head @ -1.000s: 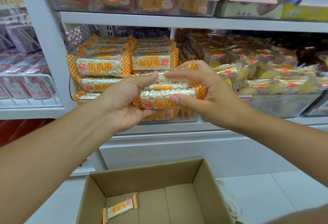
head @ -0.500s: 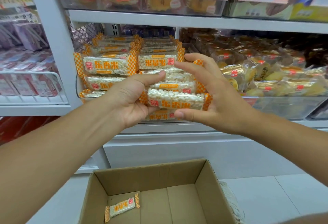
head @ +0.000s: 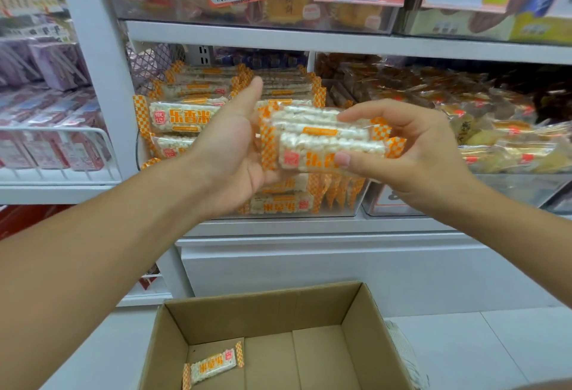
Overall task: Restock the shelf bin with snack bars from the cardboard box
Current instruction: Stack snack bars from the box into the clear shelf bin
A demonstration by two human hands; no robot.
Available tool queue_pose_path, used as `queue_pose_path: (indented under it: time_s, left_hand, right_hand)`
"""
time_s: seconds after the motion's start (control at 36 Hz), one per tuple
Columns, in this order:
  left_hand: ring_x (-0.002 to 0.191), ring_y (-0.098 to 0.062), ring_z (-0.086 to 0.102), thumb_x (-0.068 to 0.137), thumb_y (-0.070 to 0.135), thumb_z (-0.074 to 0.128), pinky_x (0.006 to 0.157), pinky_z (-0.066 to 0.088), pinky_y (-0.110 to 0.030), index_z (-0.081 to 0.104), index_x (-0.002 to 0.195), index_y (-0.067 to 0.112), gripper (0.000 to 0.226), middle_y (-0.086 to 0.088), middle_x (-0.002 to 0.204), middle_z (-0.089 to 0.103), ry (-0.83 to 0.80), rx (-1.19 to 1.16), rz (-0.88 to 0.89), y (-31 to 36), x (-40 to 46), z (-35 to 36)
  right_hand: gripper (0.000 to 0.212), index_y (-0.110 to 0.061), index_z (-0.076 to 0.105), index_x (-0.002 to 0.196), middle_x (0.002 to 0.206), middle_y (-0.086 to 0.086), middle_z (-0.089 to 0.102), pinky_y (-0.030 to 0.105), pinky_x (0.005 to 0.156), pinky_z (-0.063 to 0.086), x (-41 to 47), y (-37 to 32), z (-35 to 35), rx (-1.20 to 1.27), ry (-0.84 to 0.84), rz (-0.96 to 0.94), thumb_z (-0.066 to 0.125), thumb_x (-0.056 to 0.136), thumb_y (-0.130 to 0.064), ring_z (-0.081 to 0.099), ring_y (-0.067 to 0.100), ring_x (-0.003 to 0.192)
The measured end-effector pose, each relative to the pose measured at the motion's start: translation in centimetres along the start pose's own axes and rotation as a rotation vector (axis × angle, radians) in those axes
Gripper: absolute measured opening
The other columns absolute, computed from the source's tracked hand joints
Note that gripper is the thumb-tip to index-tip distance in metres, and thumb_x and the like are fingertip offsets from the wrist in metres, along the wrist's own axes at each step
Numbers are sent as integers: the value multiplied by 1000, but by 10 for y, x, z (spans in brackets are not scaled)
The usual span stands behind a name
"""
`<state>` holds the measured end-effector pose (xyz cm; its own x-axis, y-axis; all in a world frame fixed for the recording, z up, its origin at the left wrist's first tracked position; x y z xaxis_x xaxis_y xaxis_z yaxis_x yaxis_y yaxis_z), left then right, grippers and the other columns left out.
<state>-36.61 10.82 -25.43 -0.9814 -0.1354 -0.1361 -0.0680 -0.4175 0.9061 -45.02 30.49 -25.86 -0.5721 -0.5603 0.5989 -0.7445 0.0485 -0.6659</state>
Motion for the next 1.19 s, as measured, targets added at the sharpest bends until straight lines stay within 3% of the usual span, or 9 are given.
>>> queue_pose_path:
  time_s: [0.08, 0.22, 0.31, 0.39, 0.5, 0.69, 0.94, 1.08, 1.19]
  left_hand:
    - [96, -24, 74, 102, 54, 43, 82, 62, -39, 58, 130, 19, 47, -7, 123, 66, 214, 325, 221, 14, -2, -5]
    - [116, -15, 59, 96, 34, 63, 103, 48, -37, 59, 135, 23, 41, 3, 129, 63, 386, 1373, 826, 29, 15, -30]
    - [138, -29, 41, 99, 43, 53, 114, 34, -46, 38, 153, 14, 63, -10, 150, 47, 287, 1872, 745, 27, 36, -28]
    - [138, -33, 38, 101, 54, 38, 111, 31, -50, 23, 158, 19, 68, -9, 154, 39, 281, 2083, 649, 24, 56, -21]
    - [129, -38, 48, 104, 54, 30, 102, 38, -51, 26, 155, 24, 59, -11, 146, 49, 301, 2155, 444, 27, 69, -21]
    - [123, -37, 53, 104, 52, 33, 97, 40, -50, 32, 151, 24, 54, -10, 141, 53, 331, 2159, 455, 23, 69, -22]
    - [126, -37, 50, 104, 51, 34, 104, 36, -49, 32, 153, 26, 54, -11, 140, 54, 348, 2101, 493, 21, 73, -27]
    - [127, -37, 49, 104, 51, 36, 106, 35, -49, 35, 151, 26, 53, -11, 141, 53, 350, 2056, 499, 21, 76, -29]
    - [129, -36, 48, 104, 52, 35, 107, 34, -48, 33, 153, 28, 54, -9, 145, 51, 346, 2050, 517, 22, 77, -30]
  right_hand:
    - [30, -22, 73, 102, 87, -13, 71, 23, 67, 53, 0, 0, -12, 74, 170, 29, 86, 75, -20, 62, 3, 75]
    - [30, -19, 74, 103, 80, -10, 67, 27, 48, 47, -4, 7, -22, -75, 432, 141, 87, 77, -28, 52, 7, 58]
    - [35, -29, 73, 102, 88, -4, 69, 24, 59, 42, 0, 18, -19, -255, 529, 205, 85, 72, -45, 50, 5, 65]
    - [40, -33, 72, 101, 98, -3, 69, 27, 72, 45, 10, 26, -13, -344, 619, 269, 82, 69, -54, 54, 8, 78]
    - [41, -32, 71, 102, 105, -4, 64, 29, 84, 46, 28, 34, -4, -433, 669, 297, 79, 68, -54, 58, 12, 92]
    - [41, -30, 64, 104, 105, -7, 42, 36, 88, 46, 65, 38, 22, -618, 629, 319, 77, 70, -49, 52, 21, 102]
    - [51, -14, 66, 113, 125, 10, 54, 45, 99, 46, 104, 52, 37, -754, 512, 499, 74, 78, -49, 57, 34, 112]
    - [47, -15, 68, 107, 113, 11, 67, 44, 86, 57, 121, 69, 38, -740, 344, 517, 63, 79, -52, 64, 32, 103]
    - [47, -21, 58, 126, 123, 11, 62, 36, 84, 51, 131, 82, 34, -881, 171, 498, 55, 88, -48, 62, 34, 107]
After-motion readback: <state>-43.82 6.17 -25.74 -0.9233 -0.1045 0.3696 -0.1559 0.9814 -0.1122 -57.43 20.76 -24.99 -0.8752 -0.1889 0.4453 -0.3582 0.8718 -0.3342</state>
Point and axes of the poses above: each hand's wrist, its own x-axis towards the middle knuckle, its own z-axis out of the palm, y = z × x, the point moved 1 cm from there along x, towards the middle knuckle
